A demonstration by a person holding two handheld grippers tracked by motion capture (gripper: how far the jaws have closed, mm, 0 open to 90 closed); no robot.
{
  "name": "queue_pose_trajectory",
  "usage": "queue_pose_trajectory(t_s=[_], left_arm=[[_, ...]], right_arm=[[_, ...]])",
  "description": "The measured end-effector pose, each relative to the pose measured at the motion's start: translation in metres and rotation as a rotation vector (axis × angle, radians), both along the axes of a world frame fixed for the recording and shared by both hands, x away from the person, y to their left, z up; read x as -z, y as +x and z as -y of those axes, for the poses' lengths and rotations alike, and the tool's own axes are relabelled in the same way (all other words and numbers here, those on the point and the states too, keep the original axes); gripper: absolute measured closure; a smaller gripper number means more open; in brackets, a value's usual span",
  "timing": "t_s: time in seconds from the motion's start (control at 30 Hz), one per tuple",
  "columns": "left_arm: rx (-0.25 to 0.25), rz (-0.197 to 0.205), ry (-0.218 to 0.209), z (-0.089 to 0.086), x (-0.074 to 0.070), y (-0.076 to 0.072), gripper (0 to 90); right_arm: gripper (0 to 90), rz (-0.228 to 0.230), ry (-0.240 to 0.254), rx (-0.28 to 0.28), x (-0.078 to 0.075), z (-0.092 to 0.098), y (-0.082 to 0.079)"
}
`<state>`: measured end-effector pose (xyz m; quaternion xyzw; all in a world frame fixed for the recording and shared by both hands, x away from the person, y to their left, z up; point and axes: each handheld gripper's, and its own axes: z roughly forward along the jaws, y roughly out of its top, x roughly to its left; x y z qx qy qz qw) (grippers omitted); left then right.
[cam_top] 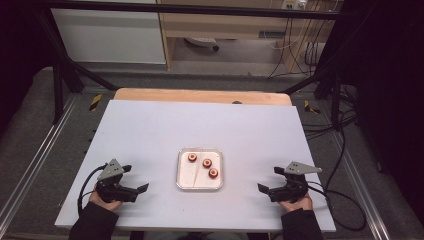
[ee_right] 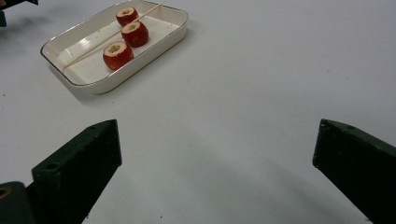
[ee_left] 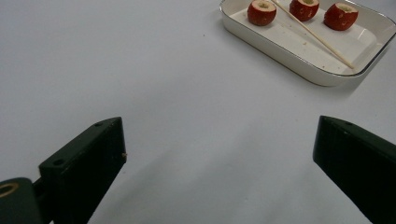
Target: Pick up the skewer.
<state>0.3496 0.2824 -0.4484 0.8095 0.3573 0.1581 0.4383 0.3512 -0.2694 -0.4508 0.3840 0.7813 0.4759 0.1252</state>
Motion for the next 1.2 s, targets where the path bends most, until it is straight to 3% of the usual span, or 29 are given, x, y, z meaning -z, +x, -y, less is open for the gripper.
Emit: queue_pose_trajectory(t_s=[0.3, 0.7, 0.93, 1.2], left_arm=[[0.004, -0.001, 0.005, 0.004, -0.001, 0.000, 2.7], [0.025, -0.001, 0.011, 0.026, -0.006, -0.001, 9.1], [0.027, -0.008, -0.008, 0.038, -0.013, -0.002, 20.7], [0.032, -0.012, -0.009, 0.056, -0.021, -0.002, 44.9]], right_arm=[[1.7, -0.001, 0.004, 0.004, -0.001, 0.000, 0.000], [1.7, -0.003, 0.004, 0.004, 0.000, -0.001, 0.000], [1.7, -0.010, 0.000, 0.006, 0.000, -0.002, 0.000], [1.7, -0.014, -0.010, 0.007, 0.001, -0.002, 0.000]])
